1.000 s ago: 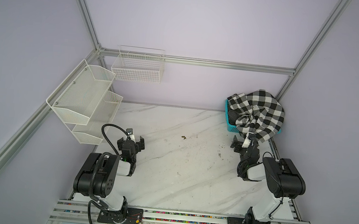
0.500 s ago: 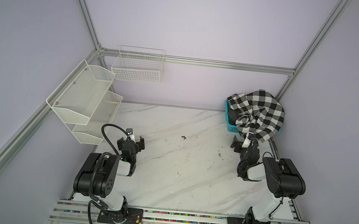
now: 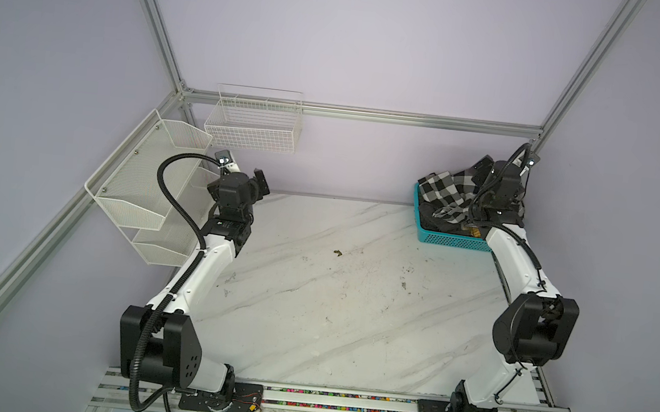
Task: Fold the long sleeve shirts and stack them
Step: 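Grasp the black-and-white check shirt in the teal basket with the right gripper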
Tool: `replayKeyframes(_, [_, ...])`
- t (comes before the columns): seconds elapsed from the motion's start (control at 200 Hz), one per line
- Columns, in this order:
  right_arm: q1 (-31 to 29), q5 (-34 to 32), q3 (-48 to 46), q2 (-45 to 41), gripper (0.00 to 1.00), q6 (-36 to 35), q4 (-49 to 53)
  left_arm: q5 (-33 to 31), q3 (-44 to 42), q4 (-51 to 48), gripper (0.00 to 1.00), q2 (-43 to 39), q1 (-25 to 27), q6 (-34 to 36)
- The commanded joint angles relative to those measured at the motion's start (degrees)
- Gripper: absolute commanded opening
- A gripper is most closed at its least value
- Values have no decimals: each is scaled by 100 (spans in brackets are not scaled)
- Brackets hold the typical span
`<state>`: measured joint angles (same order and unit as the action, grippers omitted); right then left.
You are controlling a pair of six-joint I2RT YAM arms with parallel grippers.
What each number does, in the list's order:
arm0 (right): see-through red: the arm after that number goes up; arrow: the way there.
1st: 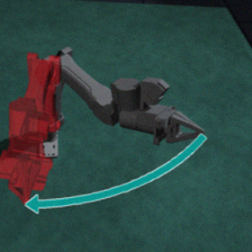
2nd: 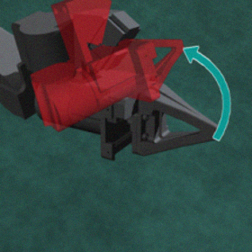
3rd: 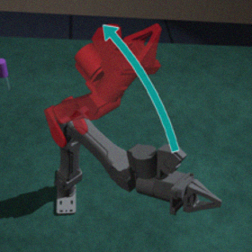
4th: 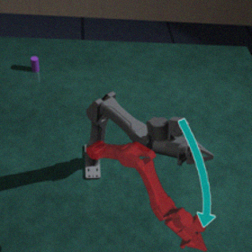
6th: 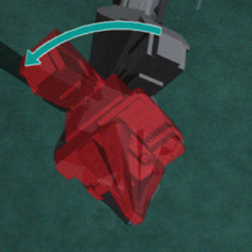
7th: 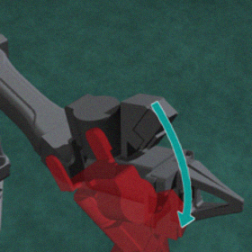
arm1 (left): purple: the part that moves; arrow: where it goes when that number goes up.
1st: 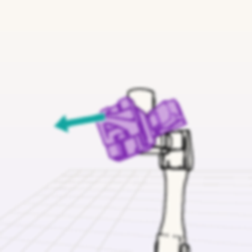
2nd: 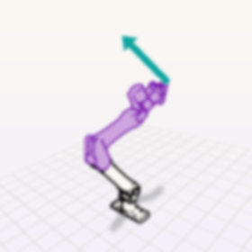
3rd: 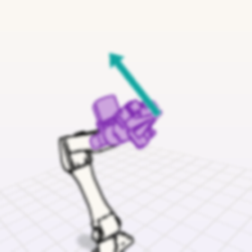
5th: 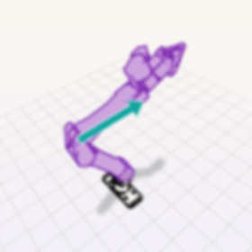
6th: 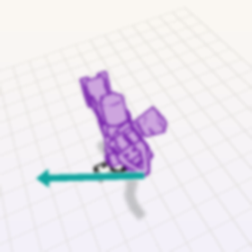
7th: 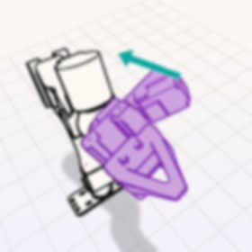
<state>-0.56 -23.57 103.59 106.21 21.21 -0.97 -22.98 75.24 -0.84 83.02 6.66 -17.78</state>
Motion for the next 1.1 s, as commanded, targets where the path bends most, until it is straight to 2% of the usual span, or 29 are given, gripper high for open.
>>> replayKeyframes(0.0, [-40, 57, 902, 923, 97, 552, 2756, 684, 512, -1199, 100, 440, 714, -208])
replayKeyframes(0.105, [-41, 203, 823, 949, 96, 350, 2797, 1025, 583, -1418, 100, 664, 1178, -189])
replayKeyframes(0.26, [-41, 310, 664, 903, 92, 483, 3081, 1475, 522, -1648, 100, 838, 1632, -114])
replayKeyframes(0.475, [-39, 107, 302, 778, 86, 507, 3374, 1732, 453, -1735, 100, 913, 1794, -158])
replayKeyframes(0.515, [-37, 94, 214, 753, 78, 499, 3376, 1766, 460, -1746, 100, 932, 1793, -158])
replayKeyframes(0.555, [-33, 49, 155, 731, 64, 507, 3376, 1792, 474, -1773, 99, 944, 1795, -157])
replayKeyframes(0.585, [-32, 26, 127, 726, 44, 507, 3371, 1797, 493, -1809, 99, 948, 1795, -158])
replayKeyframes(0.62, [-25, 24, 118, 703, 27, 516, 3384, 1797, 514, -1862, 98, 957, 1795, -156])
replayKeyframes(0.68, [-24, 100, 130, 643, 8, 509, 3330, 1765, 523, -1925, 97, 934, 1796, -161])
replayKeyframes(0.72, [-28, 240, 148, 576, 0, 486, 3266, 1741, 526, -1968, 97, 911, 1796, -177])
replayKeyframes(0.79, [-47, 594, 228, 431, 0, 313, 3041, 1717, 549, -2051, 96, 877, 1795, -232])
replayKeyframes(0.93, [-345, 2060, 956, 376, 0, 26, 2785, 1368, 824, -2342, 96, 864, 1787, -383])
replayKeyframes(1.015, [-1127, 2821, 2074, 676, 0, -431, 3061, 869, 1214, -2730, 96, 907, 1748, -560])
replayKeyframes(1.095, [-2137, 3305, 3837, 1302, 0, -983, 3794, 635, 1402, -2843, 97, 903, 1662, -651])
